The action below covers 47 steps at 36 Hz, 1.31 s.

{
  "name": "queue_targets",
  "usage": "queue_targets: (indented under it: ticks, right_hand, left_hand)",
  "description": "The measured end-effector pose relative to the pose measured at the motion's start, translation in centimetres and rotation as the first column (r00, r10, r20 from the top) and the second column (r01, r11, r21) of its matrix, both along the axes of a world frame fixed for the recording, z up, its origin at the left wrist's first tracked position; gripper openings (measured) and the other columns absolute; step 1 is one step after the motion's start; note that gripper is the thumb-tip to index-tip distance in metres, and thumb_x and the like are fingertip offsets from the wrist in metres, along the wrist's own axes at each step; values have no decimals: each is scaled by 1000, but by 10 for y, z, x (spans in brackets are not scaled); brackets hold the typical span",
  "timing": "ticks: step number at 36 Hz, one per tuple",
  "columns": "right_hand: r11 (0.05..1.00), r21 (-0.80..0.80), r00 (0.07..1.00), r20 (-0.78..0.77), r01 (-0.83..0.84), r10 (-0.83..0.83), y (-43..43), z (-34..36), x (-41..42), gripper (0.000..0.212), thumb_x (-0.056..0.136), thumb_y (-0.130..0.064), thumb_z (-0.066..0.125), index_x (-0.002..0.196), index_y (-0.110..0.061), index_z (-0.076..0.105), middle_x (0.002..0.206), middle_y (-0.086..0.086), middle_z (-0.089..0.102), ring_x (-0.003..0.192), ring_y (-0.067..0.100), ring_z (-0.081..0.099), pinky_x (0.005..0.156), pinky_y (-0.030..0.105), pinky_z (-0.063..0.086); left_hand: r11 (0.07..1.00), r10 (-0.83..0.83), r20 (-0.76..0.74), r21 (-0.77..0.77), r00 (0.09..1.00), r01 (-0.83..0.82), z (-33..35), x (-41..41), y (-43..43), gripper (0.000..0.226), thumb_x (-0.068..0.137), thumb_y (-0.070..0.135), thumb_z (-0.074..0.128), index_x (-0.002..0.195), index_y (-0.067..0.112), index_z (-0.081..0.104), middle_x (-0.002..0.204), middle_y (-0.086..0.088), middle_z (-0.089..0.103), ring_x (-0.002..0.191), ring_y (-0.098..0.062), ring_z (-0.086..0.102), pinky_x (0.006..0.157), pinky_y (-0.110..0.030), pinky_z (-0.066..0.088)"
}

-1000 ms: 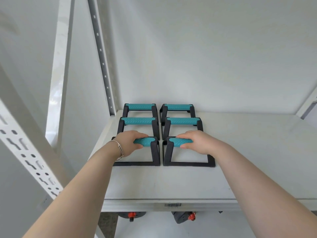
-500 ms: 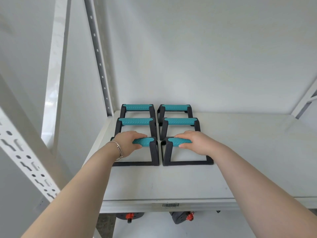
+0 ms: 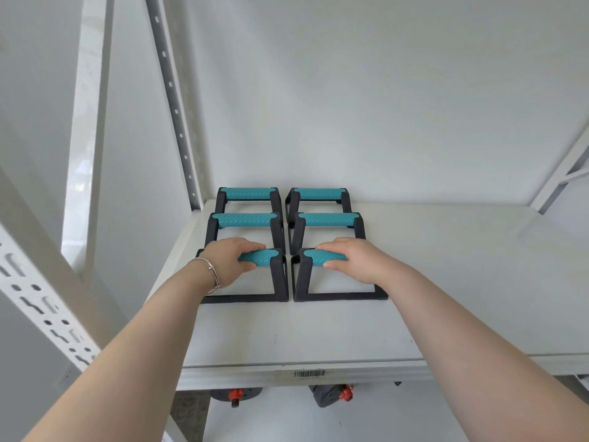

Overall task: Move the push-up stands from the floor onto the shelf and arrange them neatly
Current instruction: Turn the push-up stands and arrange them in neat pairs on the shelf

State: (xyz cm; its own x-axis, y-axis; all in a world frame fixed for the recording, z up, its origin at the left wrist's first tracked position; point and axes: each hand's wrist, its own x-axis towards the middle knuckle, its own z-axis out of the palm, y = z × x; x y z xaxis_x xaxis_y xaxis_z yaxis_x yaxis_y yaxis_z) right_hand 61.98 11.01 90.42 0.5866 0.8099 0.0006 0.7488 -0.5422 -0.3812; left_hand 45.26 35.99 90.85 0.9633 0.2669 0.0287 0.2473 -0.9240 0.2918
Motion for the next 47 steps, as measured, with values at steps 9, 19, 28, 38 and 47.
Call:
queue_targets:
  ticks: [9, 19, 28, 38, 47]
  right_hand:
    - [1000, -12, 1000, -14, 2, -2, 1, 2, 1, 39, 94, -36, 58, 133, -39, 54, 117, -5, 60, 112, 20, 53, 103, 38, 42]
    - [1000, 1, 1000, 1, -5, 5, 2, -1, 3, 39, 94, -37, 59, 133, -37, 55, 113, -3, 61, 109, 20, 54, 102, 39, 42]
    - [1000, -15, 1000, 11, -10, 11, 2, 0, 0, 40, 96, -35, 56, 136, -35, 53, 118, -2, 60, 113, 21, 52, 104, 39, 41]
    - [1000, -29, 1000, 11, -8, 8, 1, 3, -2, 40, 96, -35, 56, 135, -36, 53, 117, -2, 60, 112, 21, 53, 103, 40, 42]
    - [1000, -19, 998, 66, 10, -8, -1, 3, -8, 39, 96, -39, 55, 135, -35, 53, 120, -4, 59, 115, 20, 51, 102, 42, 41]
  left_hand:
    - [1000, -9, -12, -11, 1000, 9, 0, 3, 2, 43, 94, 26, 55, 135, 39, 49, 126, 7, 58, 113, -19, 52, 102, -34, 42]
    - [999, -24, 3, -23, 1000, 24, -2, 0, 4, 44, 94, 26, 56, 134, 41, 49, 125, 8, 59, 112, -18, 53, 103, -35, 42]
    - [1000, -23, 11, 8, 1000, 23, -2, -2, 2, 44, 94, 27, 55, 135, 40, 48, 124, 7, 60, 111, -18, 53, 100, -35, 43]
    - [1000, -17, 5, 17, 1000, 17, 0, -2, 0, 44, 95, 28, 54, 136, 40, 47, 124, 7, 59, 112, -18, 53, 100, -33, 42]
    - [999, -3, -37, 33, 999, 4, 3, -4, -3, 45, 96, 32, 51, 139, 39, 43, 128, 7, 57, 115, -18, 52, 101, -35, 43]
